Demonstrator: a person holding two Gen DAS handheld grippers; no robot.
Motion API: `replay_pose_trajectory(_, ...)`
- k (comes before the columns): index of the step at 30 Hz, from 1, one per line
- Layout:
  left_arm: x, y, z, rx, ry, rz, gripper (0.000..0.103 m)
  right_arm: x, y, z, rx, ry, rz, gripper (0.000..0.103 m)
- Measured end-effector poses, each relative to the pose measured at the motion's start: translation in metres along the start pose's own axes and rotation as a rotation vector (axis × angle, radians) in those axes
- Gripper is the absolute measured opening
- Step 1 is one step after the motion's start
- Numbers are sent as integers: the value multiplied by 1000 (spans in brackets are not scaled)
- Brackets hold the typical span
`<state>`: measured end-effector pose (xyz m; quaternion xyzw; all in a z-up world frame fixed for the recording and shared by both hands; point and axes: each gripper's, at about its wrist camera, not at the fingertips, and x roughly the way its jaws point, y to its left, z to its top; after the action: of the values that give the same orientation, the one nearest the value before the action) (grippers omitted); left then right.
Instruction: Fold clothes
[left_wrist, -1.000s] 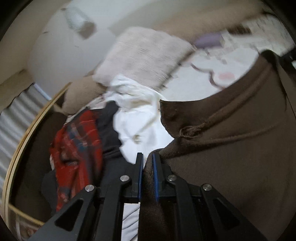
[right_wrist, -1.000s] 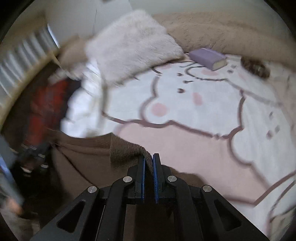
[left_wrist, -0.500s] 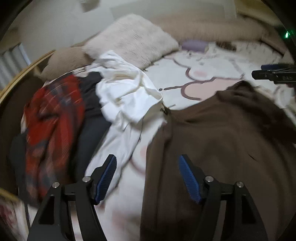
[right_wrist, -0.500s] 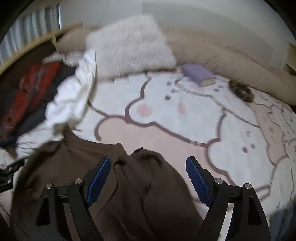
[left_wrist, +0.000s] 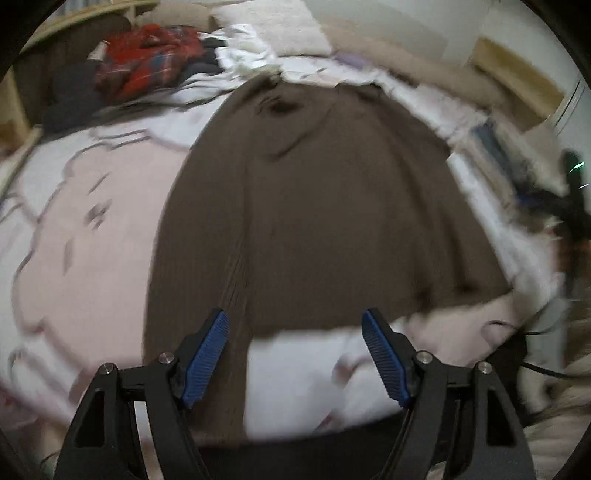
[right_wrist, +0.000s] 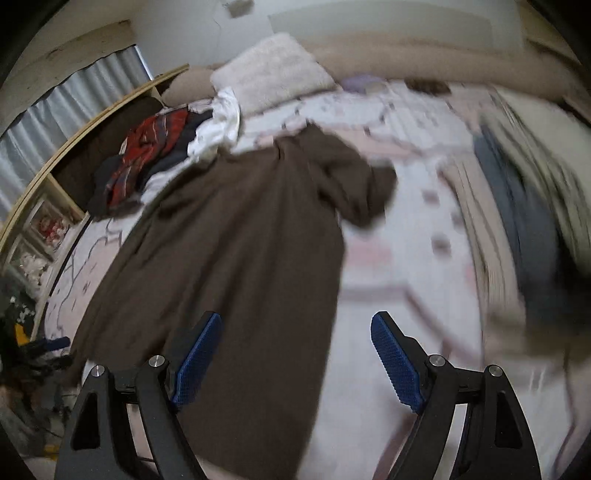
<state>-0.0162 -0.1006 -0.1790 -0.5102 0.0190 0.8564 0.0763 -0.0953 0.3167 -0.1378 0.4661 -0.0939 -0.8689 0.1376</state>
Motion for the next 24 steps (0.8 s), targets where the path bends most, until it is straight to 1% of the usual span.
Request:
replay_pose_trajectory(1,0,-2,-5,27,-21,80,75,-4,-2,-13,31,3,8,83)
replay_pose_trajectory(2,0,-5,-11,70,-50,177,75,-6,-2,-20,50,9,17,83)
replay_pose_trajectory(4,6,-8,-16,150,-73,314,75,-11,-2,-35,85,13,27,83)
replay_pose_trajectory(5,11,-5,-16,167,-65,326,75,-14,0,-39,90,11,27,83)
replay_pose_trajectory(6,19,-4,-16,180,-47,315,75,-16,1,-43,95,9,28,83)
replay_pose_trajectory(7,27,-4,-17,193,-30,304,68,-19,2,-46,98,7,28,83)
replay_pose_trajectory(8,34,-2,-17,206,-16,293,32,-21,2,-48,99,5,24,83)
replay_pose_trajectory(9,36,1,-15,213,-19,286,19,-22,4,-48,96,3,17,83)
replay_pose_trajectory(10,33,7,-8,201,-31,295,12,-24,7,-49,88,3,13,83)
replay_pose_trajectory(12,26,22,8,177,-60,321,11,-28,12,-51,68,2,14,83)
replay_pose_trajectory(14,3,57,33,136,-133,406,11,-31,16,-53,50,2,11,83)
replay_pose_trajectory(15,-10,80,52,98,-178,457,11,-32,17,-53,42,3,5,83)
replay_pose_trajectory(18,-45,139,92,-7,-287,591,11,-31,21,-55,29,8,-18,83)
replay_pose_trajectory(20,-62,176,113,-81,-336,652,11,-29,21,-56,28,15,-30,83)
replay_pose_trajectory(22,-67,206,129,-146,-351,671,11,-25,19,-59,35,25,-36,83)
replay_pose_trajectory(24,-57,226,137,-179,-326,647,11,-20,17,-62,44,39,-44,83)
